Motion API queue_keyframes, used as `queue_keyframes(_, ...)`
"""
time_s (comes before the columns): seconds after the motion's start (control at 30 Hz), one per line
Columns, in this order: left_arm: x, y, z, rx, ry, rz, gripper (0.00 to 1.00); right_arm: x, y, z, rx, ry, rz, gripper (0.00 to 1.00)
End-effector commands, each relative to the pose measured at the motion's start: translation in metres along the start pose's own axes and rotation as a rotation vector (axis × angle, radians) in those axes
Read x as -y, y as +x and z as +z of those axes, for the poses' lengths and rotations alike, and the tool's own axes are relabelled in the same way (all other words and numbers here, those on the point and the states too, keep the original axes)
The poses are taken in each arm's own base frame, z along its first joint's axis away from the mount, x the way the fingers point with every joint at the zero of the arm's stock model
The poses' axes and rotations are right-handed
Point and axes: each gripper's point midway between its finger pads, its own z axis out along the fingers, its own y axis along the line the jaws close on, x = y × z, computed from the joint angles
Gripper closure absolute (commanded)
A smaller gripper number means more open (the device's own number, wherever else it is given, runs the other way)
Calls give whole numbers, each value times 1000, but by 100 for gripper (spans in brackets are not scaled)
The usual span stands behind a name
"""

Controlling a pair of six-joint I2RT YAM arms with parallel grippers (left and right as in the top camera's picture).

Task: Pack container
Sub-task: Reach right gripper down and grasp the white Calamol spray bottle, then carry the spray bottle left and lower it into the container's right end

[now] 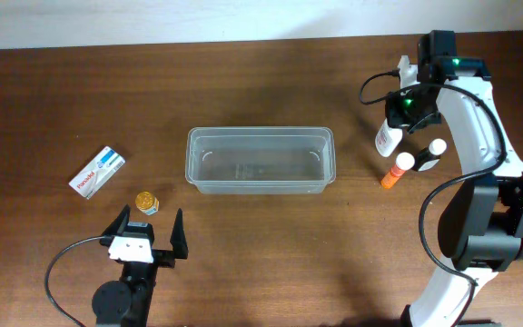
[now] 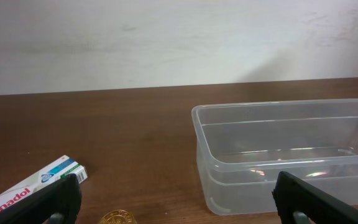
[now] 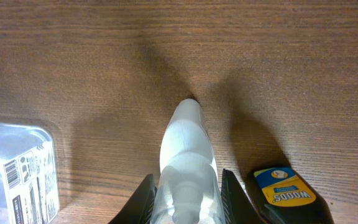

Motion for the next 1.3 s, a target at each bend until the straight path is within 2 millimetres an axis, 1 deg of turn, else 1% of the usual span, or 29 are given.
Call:
queue_keyframes(0.0,-1,2,0,0,-4,12,1,5,-10,-15,28,19,8,82)
queue_keyframes(0.17,-1,2,0,0,-4,11,1,6,-16,-34,40,34,4,83)
queue_keyframes(0.23,-1,2,0,0,-4,11,0,5,-20,-47,53,34,3,82)
queue_keyframes(0.33,-1,2,0,0,-4,11,1,2,-24,-66,68,34,0,82)
queue_keyframes(0.37,-1,2,0,0,-4,11,1,1,-25,-76,73,33,5,82)
queue_keyframes(0.4,-1,2,0,0,-4,11,1,0,-25,-80,75,33,10,83)
queue_keyframes(0.43,-1,2,0,0,-4,12,1,-3,-26,-93,81,31,24,82)
queue_keyframes(0.5,-1,2,0,1,-4,11,1,-6,-26,-106,89,27,28,82)
queue_keyframes(0.57,-1,2,0,0,-4,11,1,-14,-26,-124,100,22,45,82)
queue_keyframes(0.6,-1,2,0,0,-4,11,1,-17,-25,-128,102,20,46,82)
queue_keyframes(0.63,-1,2,0,0,-4,11,0,-25,-24,-136,105,8,38,82)
queue_keyframes(0.67,-1,2,0,0,-4,11,1,-30,-23,-139,106,6,35,82)
queue_keyframes(0.73,-1,2,0,0,-4,11,1,-44,-20,-147,107,-5,28,82)
queue_keyframes(0.77,-1,2,0,0,-4,11,1,-57,-18,-151,105,-14,22,82)
queue_keyframes(0.87,-1,2,0,0,-4,11,1,-79,-15,-151,94,-31,21,82)
queue_keyframes(0.9,-1,2,0,0,-4,12,1,-83,-14,-151,92,-34,20,82)
queue_keyframes(0.97,-1,2,0,0,-4,11,1,-103,-11,-150,85,-50,21,82)
queue_keyframes(1.03,-1,2,0,0,-4,11,1,-115,-8,-150,79,-60,17,82)
queue_keyframes(1.07,-1,2,0,0,-4,11,1,-124,-5,-149,74,-66,9,82)
queue_keyframes(1.17,-1,2,0,0,-4,12,1,-140,0,-149,64,-76,-25,82)
queue_keyframes(1.27,-1,2,0,0,-4,11,1,-163,8,-149,52,-92,-56,82)
